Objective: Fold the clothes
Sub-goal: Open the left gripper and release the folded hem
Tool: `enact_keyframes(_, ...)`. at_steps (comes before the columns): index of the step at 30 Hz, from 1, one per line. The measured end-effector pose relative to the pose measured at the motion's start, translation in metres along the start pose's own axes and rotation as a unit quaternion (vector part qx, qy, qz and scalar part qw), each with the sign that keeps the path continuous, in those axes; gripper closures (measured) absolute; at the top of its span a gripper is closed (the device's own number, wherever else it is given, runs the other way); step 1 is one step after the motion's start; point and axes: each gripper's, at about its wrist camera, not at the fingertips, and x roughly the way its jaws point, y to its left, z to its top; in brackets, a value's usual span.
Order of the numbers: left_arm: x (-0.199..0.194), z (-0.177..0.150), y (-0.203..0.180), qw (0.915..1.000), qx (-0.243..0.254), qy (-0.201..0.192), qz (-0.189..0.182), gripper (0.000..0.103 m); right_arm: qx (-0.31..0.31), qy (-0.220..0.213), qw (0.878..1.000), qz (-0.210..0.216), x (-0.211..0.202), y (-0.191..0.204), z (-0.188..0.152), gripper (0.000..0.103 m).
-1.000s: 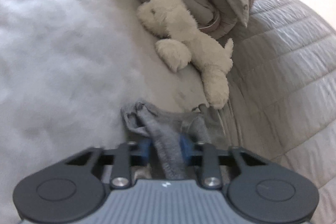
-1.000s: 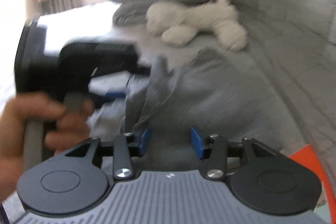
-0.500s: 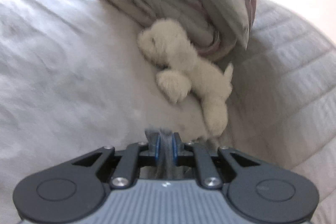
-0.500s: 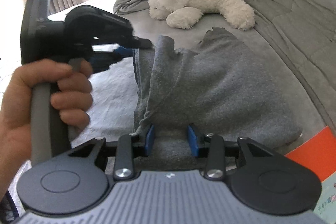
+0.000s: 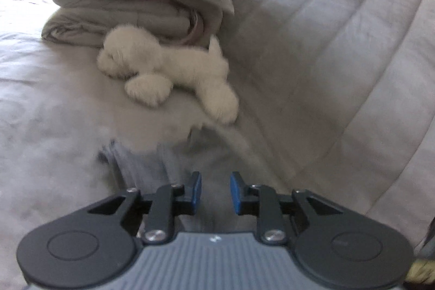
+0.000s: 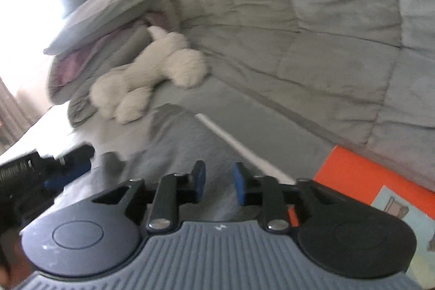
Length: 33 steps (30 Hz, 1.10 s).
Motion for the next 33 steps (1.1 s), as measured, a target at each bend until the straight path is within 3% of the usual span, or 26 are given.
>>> enact_keyframes(4, 0.009, -0.015, 0.001, 0.9984, 0.029, 0.004, 0.049, 0.086, 0.025, -0.017, 0.999, 0.033, 0.007, -0.004, -0.001, 0.082)
enact_keyframes(8, 0.009, -0.022, 0.009, 0.9985, 0.019, 0.003, 0.052, 0.086, -0.001, -0.014, 0.998, 0.054, 0.019, 0.006, -0.002, 0.082)
enact_keyframes(10, 0.008, -0.024, 0.009, 0.9984, 0.016, 0.003, 0.054, 0.086, -0.01, -0.014, 0.998, 0.052, 0.025, 0.012, -0.004, 0.082)
enact_keyframes(12, 0.008, -0.026, 0.01, 0.9984, 0.01, 0.002, 0.056, 0.087, -0.014, -0.005, 0.999, 0.033, 0.035, 0.016, -0.006, 0.089)
enact_keyframes(13, 0.01, -0.026, 0.01, 0.9984, 0.012, 0.0, 0.056, 0.087, -0.01, -0.002, 1.0, 0.024, 0.038, 0.015, -0.007, 0.103)
enact_keyframes(19, 0.013, -0.025, 0.012, 0.9986, 0.008, -0.005, 0.052, 0.087, 0.032, 0.009, 0.999, 0.011, 0.048, 0.003, -0.007, 0.103)
enact_keyframes(21, 0.012, -0.021, 0.015, 0.9988, 0.001, -0.005, 0.048, 0.088, 0.004, 0.006, 1.0, -0.003, 0.047, 0.01, -0.008, 0.103)
enact_keyframes(27, 0.02, 0.004, 0.034, 0.9971, -0.015, -0.012, 0.074, 0.088, -0.002, 0.011, 1.0, -0.004, 0.044, 0.01, -0.008, 0.103)
enact_keyframes(33, 0.023, 0.006, 0.063, 0.9936, -0.039, 0.003, 0.106, 0.085, 0.014, 0.015, 1.0, -0.003, 0.043, 0.01, -0.006, 0.103)
